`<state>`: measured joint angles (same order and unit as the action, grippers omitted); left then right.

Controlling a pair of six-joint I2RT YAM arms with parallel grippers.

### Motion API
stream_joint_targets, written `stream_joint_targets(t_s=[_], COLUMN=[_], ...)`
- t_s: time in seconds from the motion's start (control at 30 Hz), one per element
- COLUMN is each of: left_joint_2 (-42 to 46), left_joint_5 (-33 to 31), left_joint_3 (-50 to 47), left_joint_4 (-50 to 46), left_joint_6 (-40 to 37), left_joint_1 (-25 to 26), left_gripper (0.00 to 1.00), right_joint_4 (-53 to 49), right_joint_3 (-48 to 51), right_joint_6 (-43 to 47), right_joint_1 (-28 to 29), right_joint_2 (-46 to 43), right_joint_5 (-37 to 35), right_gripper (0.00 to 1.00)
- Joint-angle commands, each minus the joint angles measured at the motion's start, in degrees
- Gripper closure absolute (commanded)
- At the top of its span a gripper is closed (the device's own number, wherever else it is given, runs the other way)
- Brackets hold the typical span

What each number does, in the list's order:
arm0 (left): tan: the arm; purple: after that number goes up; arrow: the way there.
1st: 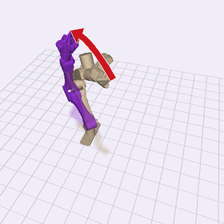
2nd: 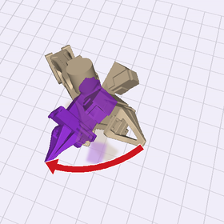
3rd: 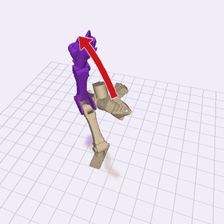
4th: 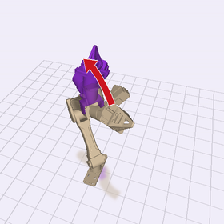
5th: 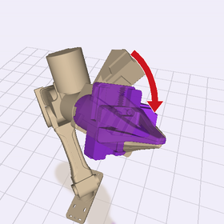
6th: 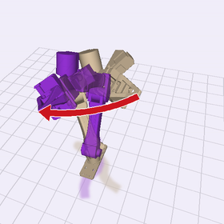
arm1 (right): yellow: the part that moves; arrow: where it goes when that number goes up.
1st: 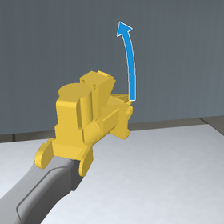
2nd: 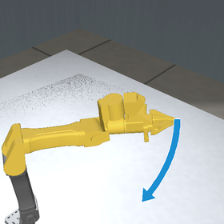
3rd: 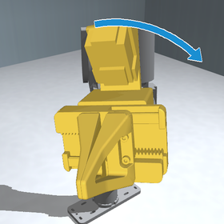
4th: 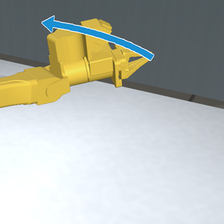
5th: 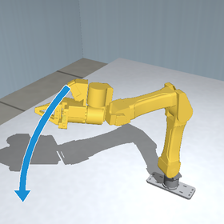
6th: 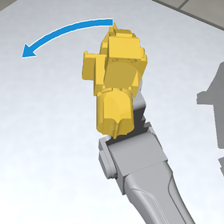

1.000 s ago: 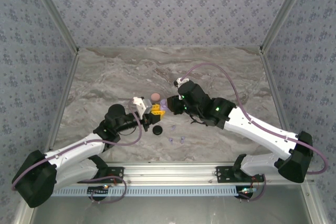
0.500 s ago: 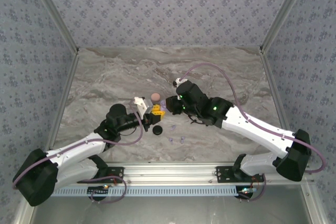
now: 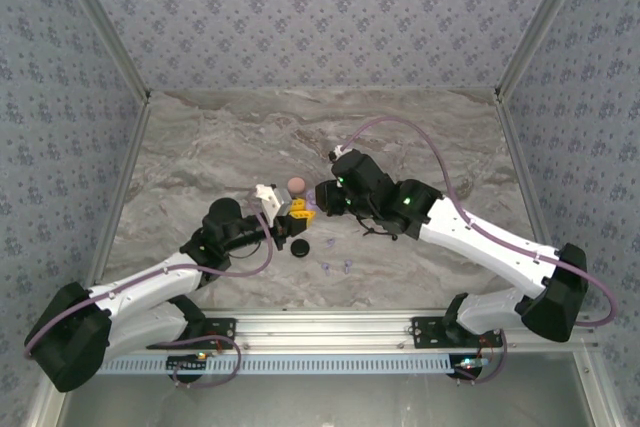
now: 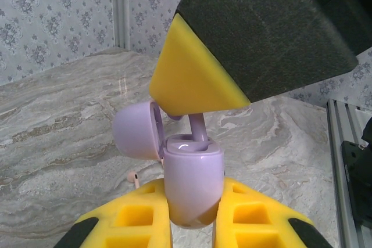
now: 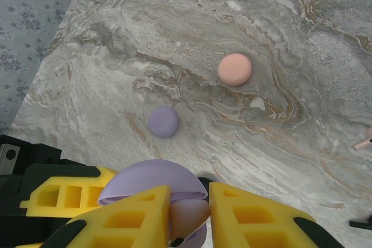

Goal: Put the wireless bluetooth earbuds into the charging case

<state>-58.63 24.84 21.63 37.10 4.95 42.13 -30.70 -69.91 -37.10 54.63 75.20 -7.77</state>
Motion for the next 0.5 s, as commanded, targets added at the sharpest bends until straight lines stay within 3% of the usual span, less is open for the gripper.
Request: stream_joint_targets(t_s=[0.0, 0.47], left_joint_2=[0.2, -0.1], left_joint_5=[0.7, 0.4], left_joint_3=[2.4, 2.6], left_joint_4=[3.7, 3.6], left_joint_6=[-1.0, -1.2], left_joint_1=[0.7, 0.8], left_gripper=[1.00, 1.00], right_joint_4=[-2.3, -1.2], right_joint_3=[-1.8, -2.2], right_joint_6=[-1.5, -2.4], right_joint_1=[0.4, 0.4], right_joint_2=[1.0, 1.3], right_joint_5=[0.4, 2.7], right_gripper=[0.74, 0.70])
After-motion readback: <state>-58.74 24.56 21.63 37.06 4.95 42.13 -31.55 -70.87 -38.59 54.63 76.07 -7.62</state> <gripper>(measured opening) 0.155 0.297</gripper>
